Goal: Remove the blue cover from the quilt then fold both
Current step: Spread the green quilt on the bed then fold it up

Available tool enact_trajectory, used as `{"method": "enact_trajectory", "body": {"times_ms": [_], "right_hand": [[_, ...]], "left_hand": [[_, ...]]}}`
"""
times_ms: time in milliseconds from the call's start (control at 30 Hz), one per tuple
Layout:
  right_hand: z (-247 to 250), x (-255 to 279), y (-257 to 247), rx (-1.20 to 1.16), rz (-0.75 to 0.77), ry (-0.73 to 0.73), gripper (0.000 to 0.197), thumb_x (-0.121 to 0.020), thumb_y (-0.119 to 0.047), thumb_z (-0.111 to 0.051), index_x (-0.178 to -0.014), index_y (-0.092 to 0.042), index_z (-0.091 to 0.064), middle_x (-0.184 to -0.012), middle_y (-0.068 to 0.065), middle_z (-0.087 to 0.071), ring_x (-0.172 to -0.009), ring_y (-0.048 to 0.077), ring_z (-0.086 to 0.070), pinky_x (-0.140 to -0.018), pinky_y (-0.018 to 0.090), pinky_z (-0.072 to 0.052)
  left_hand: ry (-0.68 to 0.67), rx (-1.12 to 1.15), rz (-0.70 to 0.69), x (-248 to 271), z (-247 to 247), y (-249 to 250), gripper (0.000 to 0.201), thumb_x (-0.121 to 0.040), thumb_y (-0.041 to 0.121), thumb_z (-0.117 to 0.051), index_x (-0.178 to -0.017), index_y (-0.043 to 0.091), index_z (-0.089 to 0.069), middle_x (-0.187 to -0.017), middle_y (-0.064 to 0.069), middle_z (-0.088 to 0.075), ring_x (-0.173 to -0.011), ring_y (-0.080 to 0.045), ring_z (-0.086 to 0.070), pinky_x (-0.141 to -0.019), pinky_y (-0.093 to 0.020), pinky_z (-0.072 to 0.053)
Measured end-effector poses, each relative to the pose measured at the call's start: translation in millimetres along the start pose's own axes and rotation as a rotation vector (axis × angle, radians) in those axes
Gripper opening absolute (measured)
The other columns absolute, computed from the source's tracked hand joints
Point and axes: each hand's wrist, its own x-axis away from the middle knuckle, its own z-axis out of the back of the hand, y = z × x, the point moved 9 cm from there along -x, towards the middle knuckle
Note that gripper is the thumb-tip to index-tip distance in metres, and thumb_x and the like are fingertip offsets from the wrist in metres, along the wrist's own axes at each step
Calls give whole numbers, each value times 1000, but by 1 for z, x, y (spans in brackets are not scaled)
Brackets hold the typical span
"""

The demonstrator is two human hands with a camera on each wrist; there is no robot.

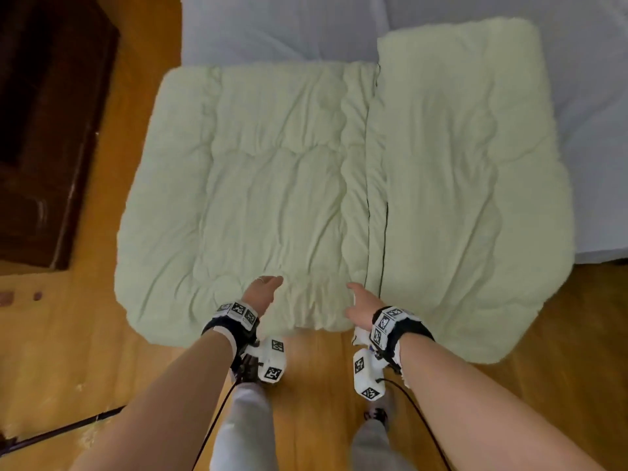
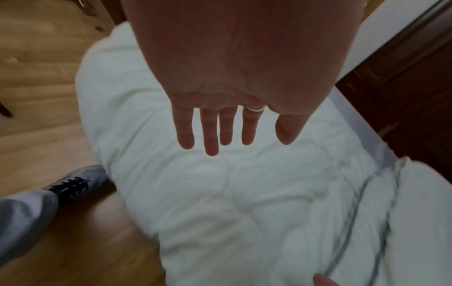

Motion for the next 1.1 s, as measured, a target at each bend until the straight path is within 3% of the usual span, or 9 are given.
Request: {"method": "enact_trajectory", "body": {"times_ms": [100, 233, 400, 500, 600, 733, 800, 967, 1100], "right_hand": [[-16, -18, -107, 16, 88, -18, 72, -91, -19, -57, -154, -24, -21, -151, 11, -40, -120, 27, -56, -98, 33, -46], [-65, -69, -245, 48, 161, -33, 72, -90, -24, -61, -152, -26, -25, -146, 11, -43, -124, 28, -52, -103, 37, -42], [-149, -164, -368, 45, 141, -48, 76, -88, -27, -64, -153, -30, -23, -152, 7, -36, -135, 26, -43, -105, 33, -37], [-195, -233, -410, 29, 82, -6, 89, -83, -32, -70, -155, -29, -18, -159, 3, -24, -143, 25, -29, -116, 39, -29], [-211, -273, -415, 63, 9, 81, 103, -73, -39, -75, -155, -27, -14, -158, 4, -21, -143, 28, -26, -117, 42, -28], [-230, -305, -403, 102, -63, 117, 114, -63, -48, -75, -154, -33, -7, -160, 0, -14, -143, 30, -23, -117, 44, -27], [-233, -310, -400, 104, -69, 123, 114, -64, -47, -77, -154, -34, -7, -159, 0, -14, -142, 31, -23, -117, 45, -27], [-222, -285, -418, -51, -58, 57, 99, -63, -54, -71, -149, -40, -24, -140, -9, -42, -128, 23, -48, -105, 43, -44], [-195, -230, -424, -406, -180, 22, 79, -79, -55, -67, -147, -42, -29, -138, -6, -47, -117, 23, -54, -80, 48, -60]], "left_hand": [[178, -7, -32, -17, 116, -5, 53, -96, 36, -56, -139, 7, -46, -138, -15, -51, -125, -32, -50, -102, -38, -39], [347, 61, -11, -66, 261, -34, 65, -88, 35, -65, -142, 10, -40, -139, -19, -49, -121, -36, -52, -101, -42, -43], [365, -9, 22, -168, 387, -74, 88, -83, 45, -69, -151, 8, -26, -147, -20, -41, -134, -37, -41, -108, -47, -37], [330, 39, 26, -243, 439, -100, 119, -65, 67, -70, -153, 6, -19, -157, -15, -26, -143, -34, -29, -114, -49, -30], [166, 305, 34, -291, 442, -113, 141, -45, 75, -79, -154, 14, -13, -154, -9, -34, -136, -31, -41, -109, -47, -39], [-219, 391, 93, -326, 406, -116, 75, -61, 51, -87, -124, 19, -61, -119, -3, -68, -100, -19, -68, -82, -32, -54], [-299, 373, 62, -321, 393, -106, 55, -65, 46, -86, -110, 22, -66, -111, 1, -71, -96, -16, -68, -84, -30, -53], [-249, 218, -132, -274, 389, -66, 84, -78, 31, -80, -146, 20, -31, -130, 8, -51, -111, -11, -50, -93, -26, -39], [-327, 27, -257, -222, 384, -23, 97, -78, 24, -80, -152, 22, -18, -139, 9, -44, -117, -7, -43, -94, -19, -33]]}}
